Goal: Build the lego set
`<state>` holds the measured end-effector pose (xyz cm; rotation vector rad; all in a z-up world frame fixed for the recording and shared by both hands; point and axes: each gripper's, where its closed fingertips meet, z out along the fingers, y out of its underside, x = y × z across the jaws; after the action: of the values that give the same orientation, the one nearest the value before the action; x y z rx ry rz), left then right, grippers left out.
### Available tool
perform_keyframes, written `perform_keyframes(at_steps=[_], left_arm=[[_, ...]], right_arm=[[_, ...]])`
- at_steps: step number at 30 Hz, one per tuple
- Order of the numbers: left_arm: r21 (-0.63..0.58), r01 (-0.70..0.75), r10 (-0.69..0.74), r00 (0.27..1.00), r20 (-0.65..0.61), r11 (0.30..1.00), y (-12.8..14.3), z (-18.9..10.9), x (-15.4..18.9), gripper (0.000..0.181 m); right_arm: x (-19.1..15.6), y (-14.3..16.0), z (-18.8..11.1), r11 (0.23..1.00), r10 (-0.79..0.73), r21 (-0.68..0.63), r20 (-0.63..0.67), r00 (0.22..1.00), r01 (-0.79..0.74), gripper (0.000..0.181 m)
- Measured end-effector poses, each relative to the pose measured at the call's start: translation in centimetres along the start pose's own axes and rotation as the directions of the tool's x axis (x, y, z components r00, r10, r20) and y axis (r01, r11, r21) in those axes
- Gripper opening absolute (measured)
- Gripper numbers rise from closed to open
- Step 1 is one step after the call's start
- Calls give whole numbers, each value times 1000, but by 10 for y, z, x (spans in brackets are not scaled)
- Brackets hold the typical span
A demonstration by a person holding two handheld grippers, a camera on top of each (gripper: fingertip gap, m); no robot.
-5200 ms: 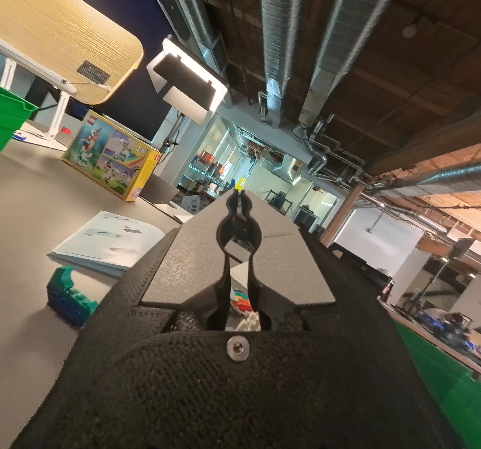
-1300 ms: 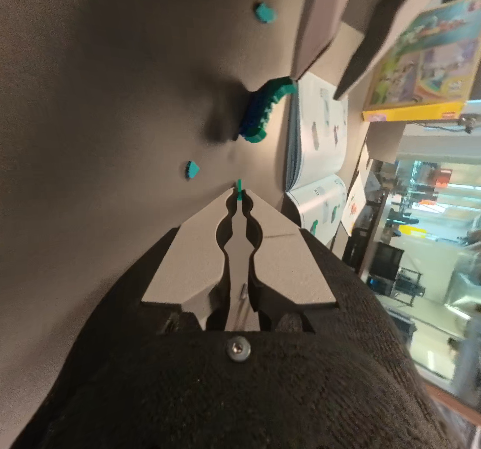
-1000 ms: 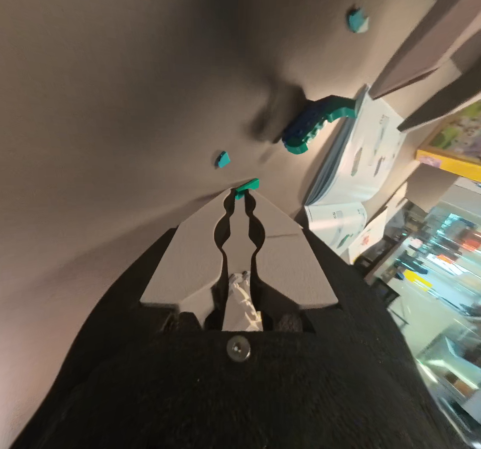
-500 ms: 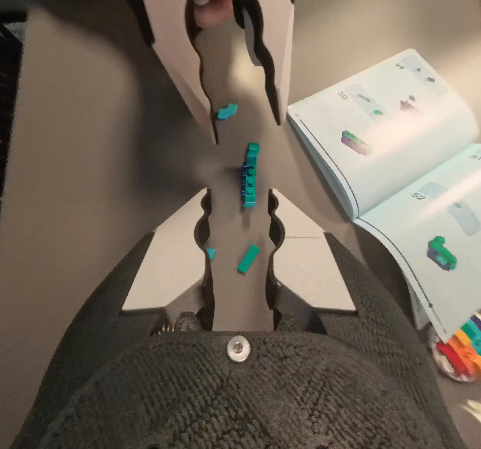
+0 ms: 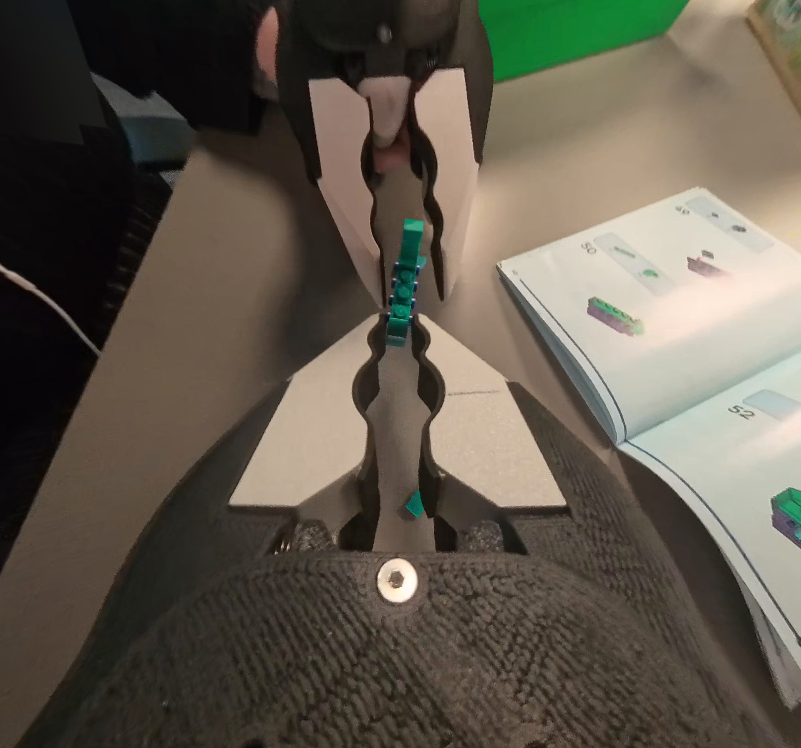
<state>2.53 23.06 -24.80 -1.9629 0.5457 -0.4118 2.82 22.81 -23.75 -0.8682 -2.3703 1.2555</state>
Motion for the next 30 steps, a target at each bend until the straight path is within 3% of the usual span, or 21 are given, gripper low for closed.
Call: perform_keyframes(at_steps=[1, 4, 6, 9, 11, 13, 16, 21, 28, 30], left_arm=[[27, 14, -14, 1000, -25, 1000, -4, -1, 3, 25], [85, 43, -35, 995, -94, 995, -12, -4, 11, 21], [107, 40, -25, 990, -136, 993, -15, -6, 18, 8], [125, 8, 6, 994, -107, 992, -18, -6, 17, 7], [137, 7, 2, 998, -60, 991, -20, -6, 12, 7], [173, 19, -16, 1000, -20, 985, -25, -8, 5, 7], [238, 27, -32, 999, 14, 971, -33, -11, 1, 7], [257, -8, 3, 1000, 21, 966, -37, -9, 8, 7], [271, -8, 12, 1000, -12, 962, -39, -9, 15, 7], [279, 4, 9, 999, -45, 960, -40, -10, 19, 7]], right_arm=[[-2, -3, -1, 1000, -1, 15, 14, 1000, 0, 9], [-9, -9, -4, 999, -6, 52, 51, 999, 4, 9], [-10, -11, -6, 998, -8, 63, 58, 998, 5, 9], [-9, -13, -9, 997, -7, 72, 37, 999, 4, 10], [2, -10, -17, 998, 40, 43, -53, 998, -38, 17], [25, 6, -33, 992, 114, -30, -223, 968, -124, 28], [30, 42, -49, 955, 201, -142, -338, 919, -261, 23], [18, 76, -41, 910, 279, -198, -360, 891, -365, 21], [19, 83, -32, 914, 232, -233, -370, 900, -332, 10], [20, 85, -37, 901, 196, -296, -377, 905, -318, 5]])
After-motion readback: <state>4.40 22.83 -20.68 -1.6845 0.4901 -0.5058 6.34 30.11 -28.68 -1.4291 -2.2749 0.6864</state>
